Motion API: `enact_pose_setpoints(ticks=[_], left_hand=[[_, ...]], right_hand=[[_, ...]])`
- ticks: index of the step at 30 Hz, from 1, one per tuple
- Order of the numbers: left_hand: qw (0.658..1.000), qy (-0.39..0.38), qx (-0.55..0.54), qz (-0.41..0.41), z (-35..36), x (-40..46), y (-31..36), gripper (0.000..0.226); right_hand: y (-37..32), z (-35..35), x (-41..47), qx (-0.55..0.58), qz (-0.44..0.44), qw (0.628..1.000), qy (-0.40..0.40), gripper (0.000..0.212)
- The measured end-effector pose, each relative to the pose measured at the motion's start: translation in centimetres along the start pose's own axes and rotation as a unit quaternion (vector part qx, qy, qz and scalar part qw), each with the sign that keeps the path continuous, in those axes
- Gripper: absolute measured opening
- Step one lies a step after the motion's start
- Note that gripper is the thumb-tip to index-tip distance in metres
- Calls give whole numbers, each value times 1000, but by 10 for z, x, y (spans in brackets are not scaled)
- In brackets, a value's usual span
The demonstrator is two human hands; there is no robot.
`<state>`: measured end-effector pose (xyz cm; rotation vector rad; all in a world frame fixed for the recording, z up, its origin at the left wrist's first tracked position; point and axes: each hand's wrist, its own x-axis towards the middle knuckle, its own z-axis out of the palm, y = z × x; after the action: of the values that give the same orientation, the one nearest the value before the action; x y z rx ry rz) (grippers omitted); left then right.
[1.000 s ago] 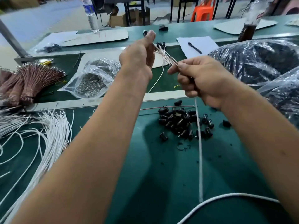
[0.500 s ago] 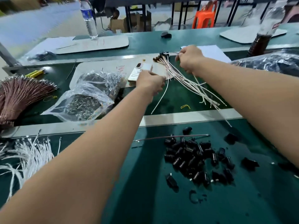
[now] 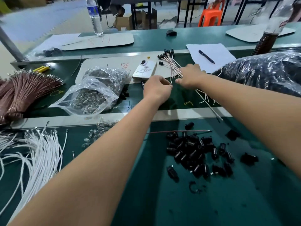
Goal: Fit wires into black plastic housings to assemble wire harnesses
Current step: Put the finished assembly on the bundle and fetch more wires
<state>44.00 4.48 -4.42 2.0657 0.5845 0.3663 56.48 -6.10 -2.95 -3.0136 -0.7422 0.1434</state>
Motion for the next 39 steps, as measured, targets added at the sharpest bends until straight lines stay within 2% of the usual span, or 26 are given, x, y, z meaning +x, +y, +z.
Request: enact_pose_setpoints(ticks=[3, 8, 11, 14, 18, 20, 22, 25, 27, 30, 32, 36, 39], left_hand=[[1000, -5, 19, 12, -20, -26, -9, 5], [991, -77, 82, 73, -49, -94, -16, 7], [975, -145, 145, 83, -58, -131, -18, 17], [969, -150, 186, 70, -53, -150, -14, 21], [976, -128, 172, 33, -47, -156, -8, 14], [984, -120, 133, 21, -49, -158, -12, 12], [991, -114, 73, 3, -54, -160, -17, 15], [998, -48, -9, -25, -65, -161, -25, 20], [995, 36, -81, -49, -76, -161, -31, 17], [959, 162, -213, -90, -95, -167, -42, 12], [929, 212, -288, -92, -103, -173, -48, 16], [909, 283, -299, -64, -105, -184, -60, 18], [883, 365, -293, -42, -107, -190, -59, 16]], right_hand=[[-7, -8, -43, 44, -68, 997, 20, 42], [-18, -19, -126, 94, -136, 986, 29, 11], [-20, -29, -166, 89, -148, 985, -5, 14], [-21, -31, -199, 103, -151, 983, -12, 18], [-28, -21, -227, 105, -152, 983, -5, 19], [-29, -14, -237, 90, -146, 985, -17, 19], [-30, -9, -242, 91, -138, 986, 3, 17], [-42, 0, -246, 88, -151, 982, 77, 7], [-58, 6, -245, 48, -189, 978, 72, 16], [-81, 14, -243, -19, -236, 971, 30, 28], [-90, 18, -240, -58, -239, 969, 24, 22], [-97, 15, -241, -86, -232, 968, 45, 17], [-82, 3, -242, -39, -200, 971, 123, 17]])
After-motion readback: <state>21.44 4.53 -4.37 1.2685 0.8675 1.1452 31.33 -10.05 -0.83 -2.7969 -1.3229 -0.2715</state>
